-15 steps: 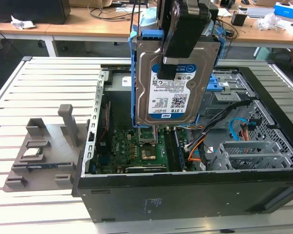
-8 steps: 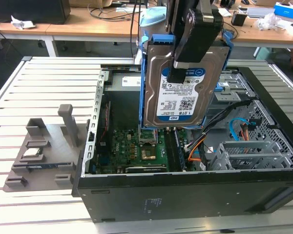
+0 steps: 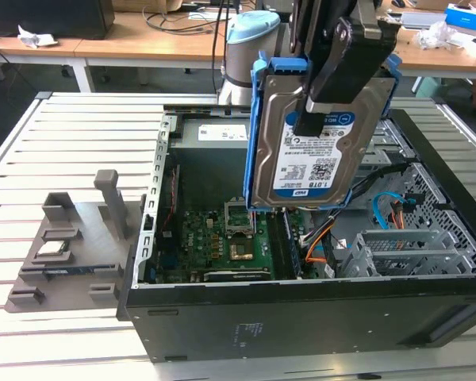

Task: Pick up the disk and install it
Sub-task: 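Pick up the disk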

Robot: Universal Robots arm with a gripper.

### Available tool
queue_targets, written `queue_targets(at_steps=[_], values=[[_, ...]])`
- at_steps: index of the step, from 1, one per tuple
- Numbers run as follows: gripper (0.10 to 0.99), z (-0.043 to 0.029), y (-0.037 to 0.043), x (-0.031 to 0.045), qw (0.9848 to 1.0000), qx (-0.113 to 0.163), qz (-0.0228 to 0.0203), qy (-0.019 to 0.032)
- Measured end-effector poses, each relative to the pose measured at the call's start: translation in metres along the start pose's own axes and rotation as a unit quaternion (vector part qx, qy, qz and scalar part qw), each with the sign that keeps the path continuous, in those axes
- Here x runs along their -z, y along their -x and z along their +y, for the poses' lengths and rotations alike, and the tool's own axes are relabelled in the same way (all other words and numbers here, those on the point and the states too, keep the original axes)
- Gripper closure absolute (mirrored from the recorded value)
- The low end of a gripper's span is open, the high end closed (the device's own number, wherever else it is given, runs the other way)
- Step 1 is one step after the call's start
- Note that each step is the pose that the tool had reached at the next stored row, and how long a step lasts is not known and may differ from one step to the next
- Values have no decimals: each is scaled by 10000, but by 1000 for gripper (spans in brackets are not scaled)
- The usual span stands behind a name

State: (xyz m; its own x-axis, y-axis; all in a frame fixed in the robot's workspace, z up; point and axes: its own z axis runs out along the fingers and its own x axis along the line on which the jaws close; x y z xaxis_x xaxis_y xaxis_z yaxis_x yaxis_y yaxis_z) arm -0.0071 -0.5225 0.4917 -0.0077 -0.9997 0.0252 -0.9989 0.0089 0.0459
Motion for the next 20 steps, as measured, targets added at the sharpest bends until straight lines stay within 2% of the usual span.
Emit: queue_targets(at_steps=[13,14,15,20], values=[[725,-255,3,-6,10000,-2,25,0],[725,-313,3,-10,10000,-2,28,0],[725,-339,3,-12,10000,-1,29,0],[725,-396,4,-30,10000,-2,30,2]])
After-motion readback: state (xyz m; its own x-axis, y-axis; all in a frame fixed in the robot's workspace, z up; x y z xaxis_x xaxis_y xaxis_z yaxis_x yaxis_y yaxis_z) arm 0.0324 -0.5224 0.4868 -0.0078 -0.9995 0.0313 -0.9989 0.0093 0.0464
